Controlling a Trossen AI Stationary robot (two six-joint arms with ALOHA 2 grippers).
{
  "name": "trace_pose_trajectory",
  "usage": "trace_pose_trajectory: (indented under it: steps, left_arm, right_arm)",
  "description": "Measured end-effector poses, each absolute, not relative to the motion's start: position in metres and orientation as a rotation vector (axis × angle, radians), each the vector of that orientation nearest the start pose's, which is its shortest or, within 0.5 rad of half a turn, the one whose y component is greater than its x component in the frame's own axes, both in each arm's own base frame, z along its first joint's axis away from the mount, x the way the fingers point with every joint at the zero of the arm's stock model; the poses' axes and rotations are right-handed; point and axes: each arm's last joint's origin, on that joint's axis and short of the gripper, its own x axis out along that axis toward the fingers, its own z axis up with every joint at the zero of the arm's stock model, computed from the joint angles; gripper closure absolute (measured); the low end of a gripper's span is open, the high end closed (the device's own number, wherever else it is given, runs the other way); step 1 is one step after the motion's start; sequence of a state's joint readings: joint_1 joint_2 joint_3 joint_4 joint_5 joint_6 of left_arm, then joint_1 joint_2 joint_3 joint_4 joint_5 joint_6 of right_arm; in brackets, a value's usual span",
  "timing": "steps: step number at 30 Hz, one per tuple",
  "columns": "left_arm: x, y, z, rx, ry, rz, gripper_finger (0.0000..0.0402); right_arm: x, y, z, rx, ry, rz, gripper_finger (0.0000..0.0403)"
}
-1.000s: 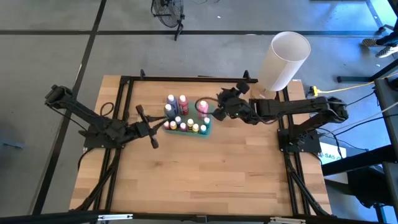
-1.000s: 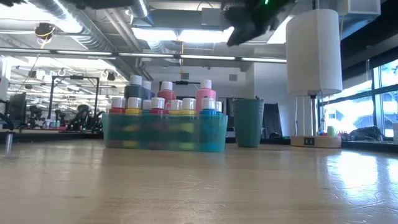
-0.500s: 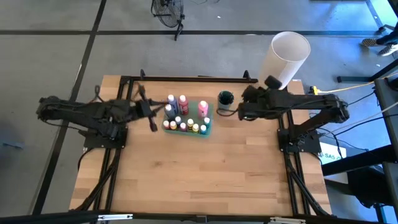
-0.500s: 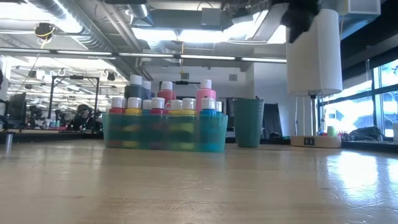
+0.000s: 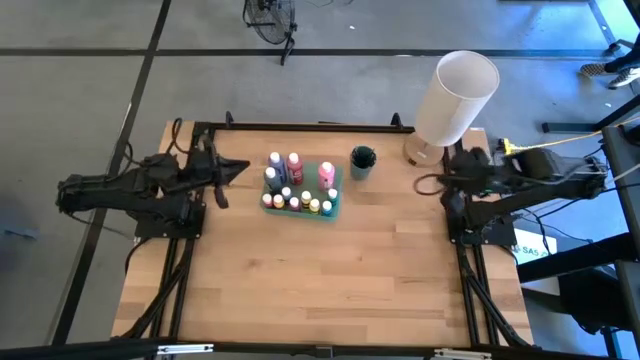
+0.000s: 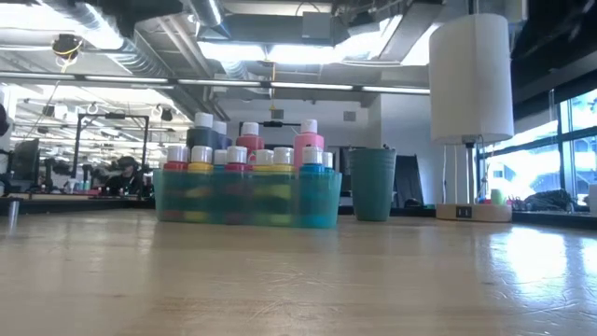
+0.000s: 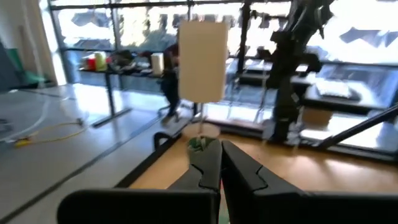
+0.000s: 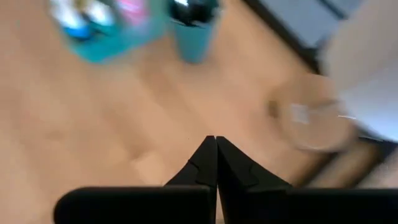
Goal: Pick & Place Paint Supplies
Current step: Return to Home Position
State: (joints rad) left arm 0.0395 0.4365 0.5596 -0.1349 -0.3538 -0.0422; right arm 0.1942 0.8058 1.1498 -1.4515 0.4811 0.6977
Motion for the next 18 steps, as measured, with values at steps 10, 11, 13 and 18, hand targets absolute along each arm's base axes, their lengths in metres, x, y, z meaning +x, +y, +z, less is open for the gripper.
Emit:
trace_pose_trajectory:
  steps: [10,11,13,18]
  left_arm:
    - [0.109,0.012,0.263,-0.080,-0.061,0.337,0.0400]
    - [0.109,0.012,0.263,-0.097,-0.075,0.347,0.0400]
    - [0.106,0.012,0.265,-0.123,-0.106,0.374,0.0399]
    - [0.097,0.009,0.269,-0.093,-0.140,0.357,0.0400]
  right_arm:
    - [0.086,0.023,0.293,0.244,0.377,0.076,0.0402]
    - [0.086,0.024,0.287,0.220,0.356,0.107,0.0402]
    - [0.085,0.025,0.279,0.193,0.311,0.133,0.0402]
    - [0.083,0.024,0.267,0.143,0.227,0.159,0.0403]
